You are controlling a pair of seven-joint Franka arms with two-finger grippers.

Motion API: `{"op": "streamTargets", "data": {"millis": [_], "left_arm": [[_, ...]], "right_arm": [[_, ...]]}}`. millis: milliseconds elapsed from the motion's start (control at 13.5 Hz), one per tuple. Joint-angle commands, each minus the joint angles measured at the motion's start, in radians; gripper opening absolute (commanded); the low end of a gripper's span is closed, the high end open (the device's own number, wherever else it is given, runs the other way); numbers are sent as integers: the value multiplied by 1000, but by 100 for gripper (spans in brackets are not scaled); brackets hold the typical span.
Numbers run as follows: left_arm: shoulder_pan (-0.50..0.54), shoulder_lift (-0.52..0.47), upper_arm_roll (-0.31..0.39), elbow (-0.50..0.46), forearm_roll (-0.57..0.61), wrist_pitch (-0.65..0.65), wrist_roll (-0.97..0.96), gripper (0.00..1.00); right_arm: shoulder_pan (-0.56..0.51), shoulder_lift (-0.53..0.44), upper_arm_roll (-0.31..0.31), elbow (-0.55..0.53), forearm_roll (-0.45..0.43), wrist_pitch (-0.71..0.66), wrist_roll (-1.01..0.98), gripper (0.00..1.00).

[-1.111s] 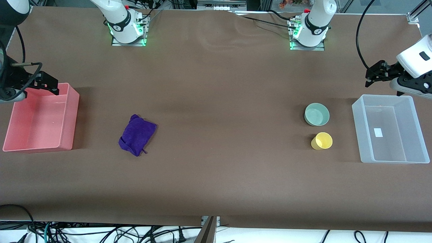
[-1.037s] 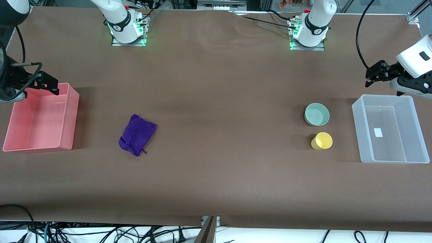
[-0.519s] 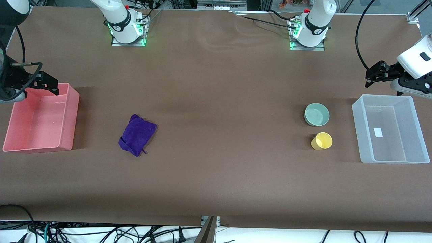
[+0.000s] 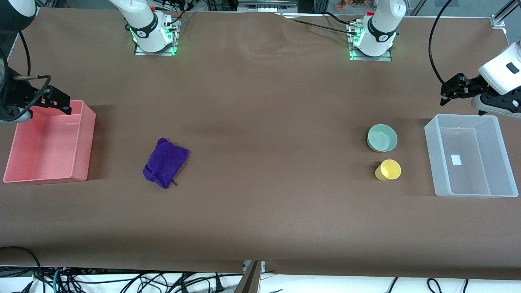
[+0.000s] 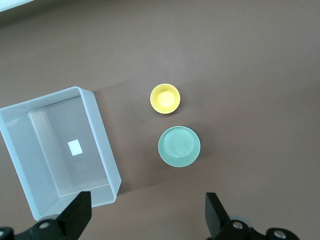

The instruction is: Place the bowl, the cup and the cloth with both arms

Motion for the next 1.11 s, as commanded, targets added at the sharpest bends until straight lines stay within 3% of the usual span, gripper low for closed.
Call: {"op": "streamTargets", "data": {"millis": [0, 593, 815, 1037], "left_arm": [[-21, 10, 4, 28, 7, -8, -1, 100], [-33, 33, 3, 20, 7, -35, -4, 100], [-27, 87, 1, 15, 15, -95, 2, 100], [-28, 121, 1, -29, 7, -74, -11, 100]], "right_arm": [[4, -3, 1, 4, -4, 4, 1, 100], [3, -2, 1, 4, -4, 9, -2, 100], [3, -2, 1, 4, -4, 9, 0, 100], [-2, 15, 1, 1, -4, 1, -6, 100]]}}
